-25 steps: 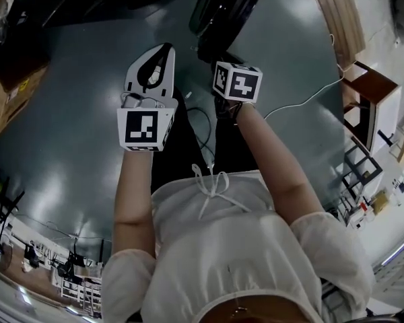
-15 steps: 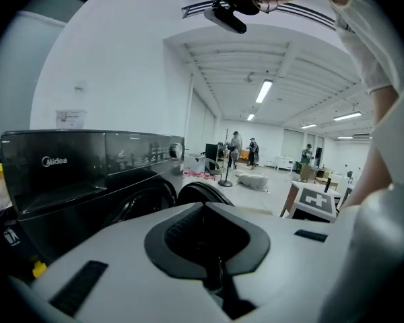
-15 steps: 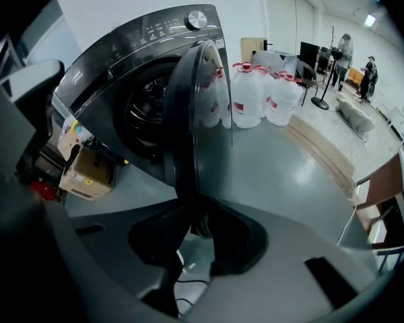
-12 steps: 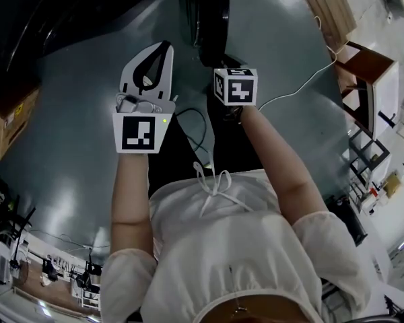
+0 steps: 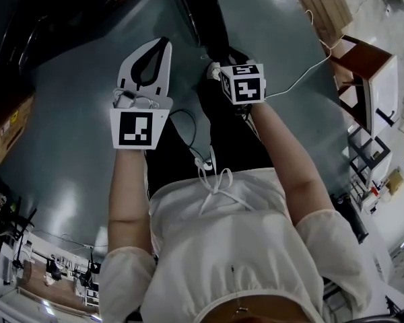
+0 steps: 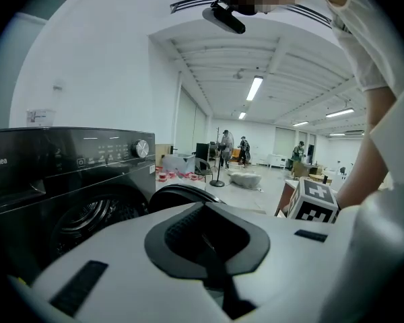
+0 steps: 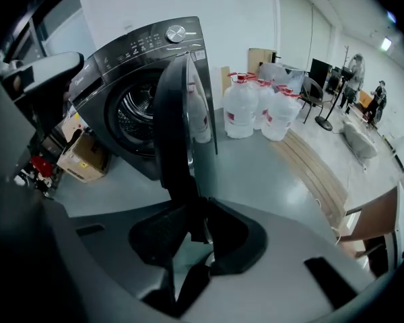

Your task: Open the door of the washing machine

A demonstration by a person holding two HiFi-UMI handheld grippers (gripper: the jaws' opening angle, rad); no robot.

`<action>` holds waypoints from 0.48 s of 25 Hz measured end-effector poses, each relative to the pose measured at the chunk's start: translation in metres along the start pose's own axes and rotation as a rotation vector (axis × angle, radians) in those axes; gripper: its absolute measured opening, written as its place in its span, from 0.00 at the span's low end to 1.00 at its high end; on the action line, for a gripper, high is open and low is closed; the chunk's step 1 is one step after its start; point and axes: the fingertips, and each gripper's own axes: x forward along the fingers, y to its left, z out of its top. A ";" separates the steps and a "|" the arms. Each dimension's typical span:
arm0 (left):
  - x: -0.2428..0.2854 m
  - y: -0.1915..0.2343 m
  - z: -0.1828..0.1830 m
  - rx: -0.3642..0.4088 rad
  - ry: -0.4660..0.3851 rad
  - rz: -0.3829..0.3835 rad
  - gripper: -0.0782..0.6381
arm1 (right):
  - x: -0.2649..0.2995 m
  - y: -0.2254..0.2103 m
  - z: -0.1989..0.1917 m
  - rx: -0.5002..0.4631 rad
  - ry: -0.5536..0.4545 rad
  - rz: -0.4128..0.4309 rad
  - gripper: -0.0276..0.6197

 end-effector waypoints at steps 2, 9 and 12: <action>0.010 -0.010 0.003 -0.005 -0.006 0.010 0.14 | -0.002 -0.019 0.002 -0.025 -0.004 -0.005 0.17; 0.044 -0.037 0.004 -0.005 -0.001 0.049 0.14 | -0.005 -0.074 0.014 -0.094 -0.009 0.005 0.17; 0.058 -0.051 0.010 -0.002 -0.007 0.055 0.14 | -0.007 -0.095 0.019 -0.134 -0.023 -0.003 0.17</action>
